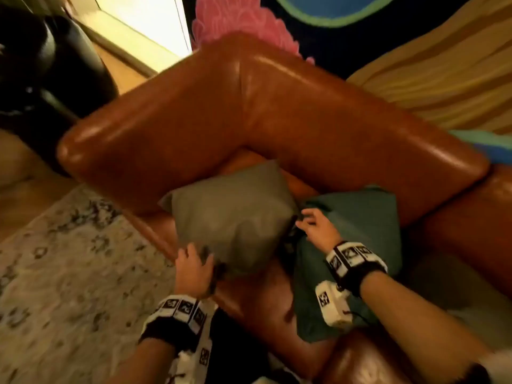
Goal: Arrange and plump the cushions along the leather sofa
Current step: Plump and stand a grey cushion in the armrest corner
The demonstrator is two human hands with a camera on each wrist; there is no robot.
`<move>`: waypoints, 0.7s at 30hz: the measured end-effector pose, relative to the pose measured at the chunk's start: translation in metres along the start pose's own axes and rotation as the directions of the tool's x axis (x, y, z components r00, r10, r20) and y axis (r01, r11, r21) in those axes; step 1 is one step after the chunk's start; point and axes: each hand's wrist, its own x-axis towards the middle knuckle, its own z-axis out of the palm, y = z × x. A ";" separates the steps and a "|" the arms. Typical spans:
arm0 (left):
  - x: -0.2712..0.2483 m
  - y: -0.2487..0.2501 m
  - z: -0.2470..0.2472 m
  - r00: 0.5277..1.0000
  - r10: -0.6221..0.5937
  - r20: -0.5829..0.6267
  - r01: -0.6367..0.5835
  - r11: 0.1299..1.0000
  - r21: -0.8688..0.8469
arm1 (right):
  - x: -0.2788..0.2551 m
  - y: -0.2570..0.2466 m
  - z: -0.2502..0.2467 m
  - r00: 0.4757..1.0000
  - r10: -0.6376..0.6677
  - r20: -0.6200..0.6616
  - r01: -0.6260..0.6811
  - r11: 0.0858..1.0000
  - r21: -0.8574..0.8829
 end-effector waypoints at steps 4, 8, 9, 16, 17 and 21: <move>0.040 -0.021 0.000 0.937 -0.295 0.188 0.338 0.900 -0.274 | 0.038 -0.001 0.032 0.949 0.313 -0.020 -0.313 0.950 0.006; 0.070 -0.039 0.009 0.877 -0.350 0.328 0.476 0.717 -0.510 | 0.044 -0.014 0.046 0.923 0.384 0.002 -0.384 0.921 -0.061; 0.074 -0.028 0.001 0.881 -0.335 0.335 0.470 0.706 -0.530 | 0.047 -0.019 0.046 0.936 0.353 -0.019 -0.353 0.930 -0.104; 0.117 0.018 -0.070 0.931 -0.270 0.244 0.362 0.625 -0.691 | 0.094 -0.126 0.025 0.994 -0.100 0.036 0.097 0.993 0.074; 0.119 0.022 -0.077 0.946 -0.242 0.215 0.319 0.585 -0.746 | 0.104 -0.145 0.023 0.983 -0.145 0.110 0.127 0.980 0.151; 0.114 0.037 -0.073 0.951 -0.214 0.223 0.303 0.512 -0.804 | 0.141 -0.174 0.015 0.987 -0.161 0.025 0.157 0.981 0.118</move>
